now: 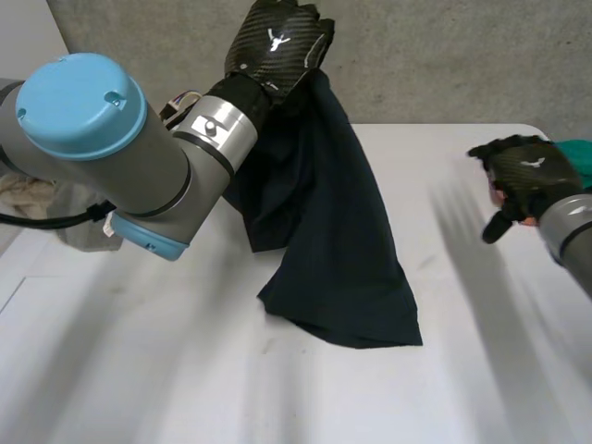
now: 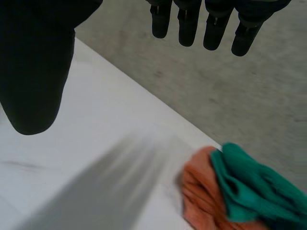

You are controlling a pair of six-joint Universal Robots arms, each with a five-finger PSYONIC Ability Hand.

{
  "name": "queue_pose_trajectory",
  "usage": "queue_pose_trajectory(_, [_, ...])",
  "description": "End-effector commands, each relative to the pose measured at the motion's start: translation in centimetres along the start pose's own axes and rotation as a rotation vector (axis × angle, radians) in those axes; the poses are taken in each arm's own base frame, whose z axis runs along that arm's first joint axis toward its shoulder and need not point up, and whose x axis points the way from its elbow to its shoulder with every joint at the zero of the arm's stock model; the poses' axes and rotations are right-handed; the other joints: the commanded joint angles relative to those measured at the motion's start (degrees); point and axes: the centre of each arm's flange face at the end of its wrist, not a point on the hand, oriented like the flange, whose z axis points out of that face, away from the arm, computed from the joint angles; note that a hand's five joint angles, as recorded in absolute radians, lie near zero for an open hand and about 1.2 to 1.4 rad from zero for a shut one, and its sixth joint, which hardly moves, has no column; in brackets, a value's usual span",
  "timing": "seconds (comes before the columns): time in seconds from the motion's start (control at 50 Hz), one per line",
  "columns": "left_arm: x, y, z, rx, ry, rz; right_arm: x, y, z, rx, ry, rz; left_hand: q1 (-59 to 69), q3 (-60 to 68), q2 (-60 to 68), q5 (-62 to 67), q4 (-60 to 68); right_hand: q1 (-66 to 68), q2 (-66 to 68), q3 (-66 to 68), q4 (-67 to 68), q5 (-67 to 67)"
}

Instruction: Fold the laundry.

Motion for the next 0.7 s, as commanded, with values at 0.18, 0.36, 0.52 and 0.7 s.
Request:
queue_pose_trajectory(0.18, [-6.1,2.1,-0.9,-0.062,-0.088,0.071,1.0,2.1,-0.3,-0.041,-0.043,0.016,16.14,12.19,11.51,15.3,11.4,-2.79,-2.08,-2.09,-2.09,-2.69])
queue_pose_trajectory(0.36, [-9.2,-0.9,1.8,0.102,-0.103,0.096,0.6,2.3,-0.5,-0.046,-0.05,0.026,16.14,12.19,11.51,15.3,11.4,-2.79,-2.08,-2.09,-2.09,-2.69])
queue_pose_trajectory(0.52, [-1.9,-0.7,2.7,0.153,0.091,-0.132,0.8,2.8,-0.6,-0.055,-0.036,0.029,16.14,12.19,11.51,15.3,11.4,-2.79,-2.08,-2.09,-2.09,-2.69])
queue_pose_trajectory(0.7, [10.6,3.0,-2.6,-0.03,0.479,-0.359,0.8,3.1,-0.5,-0.047,-0.029,0.025,16.14,12.19,11.51,15.3,11.4,-2.79,-2.08,-2.09,-2.09,-2.69])
